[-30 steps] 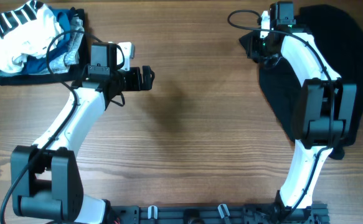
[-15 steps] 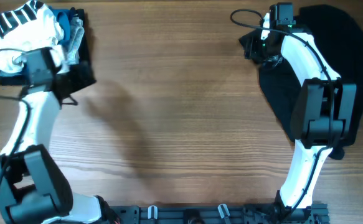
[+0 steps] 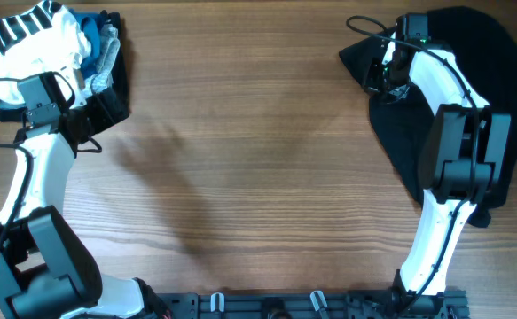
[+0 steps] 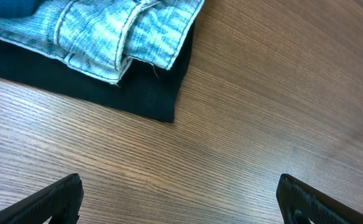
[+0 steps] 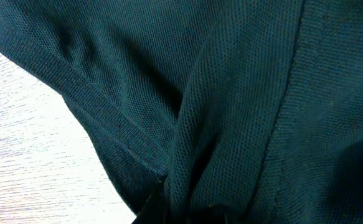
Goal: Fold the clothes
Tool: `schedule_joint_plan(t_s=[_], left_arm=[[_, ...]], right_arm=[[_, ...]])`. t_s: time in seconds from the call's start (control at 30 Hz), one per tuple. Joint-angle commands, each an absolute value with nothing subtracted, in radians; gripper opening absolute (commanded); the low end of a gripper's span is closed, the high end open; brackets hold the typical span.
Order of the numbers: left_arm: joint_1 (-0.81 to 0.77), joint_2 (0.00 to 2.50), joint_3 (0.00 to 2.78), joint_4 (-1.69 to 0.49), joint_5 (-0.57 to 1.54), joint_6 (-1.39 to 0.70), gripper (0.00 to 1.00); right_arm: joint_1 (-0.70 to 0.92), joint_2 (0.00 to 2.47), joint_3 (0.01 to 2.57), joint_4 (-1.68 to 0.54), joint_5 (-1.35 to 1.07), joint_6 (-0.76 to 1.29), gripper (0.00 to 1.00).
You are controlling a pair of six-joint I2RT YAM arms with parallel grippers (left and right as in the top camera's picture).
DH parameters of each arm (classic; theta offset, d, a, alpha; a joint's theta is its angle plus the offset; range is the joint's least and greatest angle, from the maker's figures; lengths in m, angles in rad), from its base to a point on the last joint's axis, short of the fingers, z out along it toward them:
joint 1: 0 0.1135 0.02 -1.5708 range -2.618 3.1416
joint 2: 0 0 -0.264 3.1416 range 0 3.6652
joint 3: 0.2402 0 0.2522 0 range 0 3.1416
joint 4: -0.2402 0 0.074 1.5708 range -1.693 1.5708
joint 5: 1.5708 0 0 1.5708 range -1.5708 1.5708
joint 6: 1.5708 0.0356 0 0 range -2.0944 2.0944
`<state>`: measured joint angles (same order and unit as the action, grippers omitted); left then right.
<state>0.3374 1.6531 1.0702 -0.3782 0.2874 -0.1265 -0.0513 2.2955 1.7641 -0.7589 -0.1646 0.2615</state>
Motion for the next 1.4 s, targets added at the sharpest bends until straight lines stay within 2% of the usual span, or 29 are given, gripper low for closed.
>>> schedule_joint_plan(t_s=[0.0,0.2,0.67,0.93,1.17,1.37], left_arm=[[0.329,1.659,1.087,-0.379,0.307,-0.14,1.0],[0.329,1.659,1.087,-0.379,0.307,-0.14,1.0],[0.329,1.659,1.087,-0.385,0.307,-0.144,1.0],[0.329,1.659,1.087,-0.416,0.307,-0.143,1.0],[0.329,1.659,1.087,-0.416,0.307,-0.143,1.0],[0.329,1.659,1.087,-0.417,0.307,-0.144,1.0]], right_arm=[[-0.046,2.325,1.778,-0.763,-0.181,0.264,0.04],[-0.014,2.325,1.779,-0.764,-0.145,0.183,0.05],[0.216,2.324,1.942,-0.872,-0.074,0.106,0.04],[0.414,2.322,2.0,-0.924,-0.044,0.075,0.05],[0.614,2.304,2.0,-0.985,0.072,-0.081,0.04],[0.754,2.246,2.002,-1.009,0.071,-0.105,0.05]])
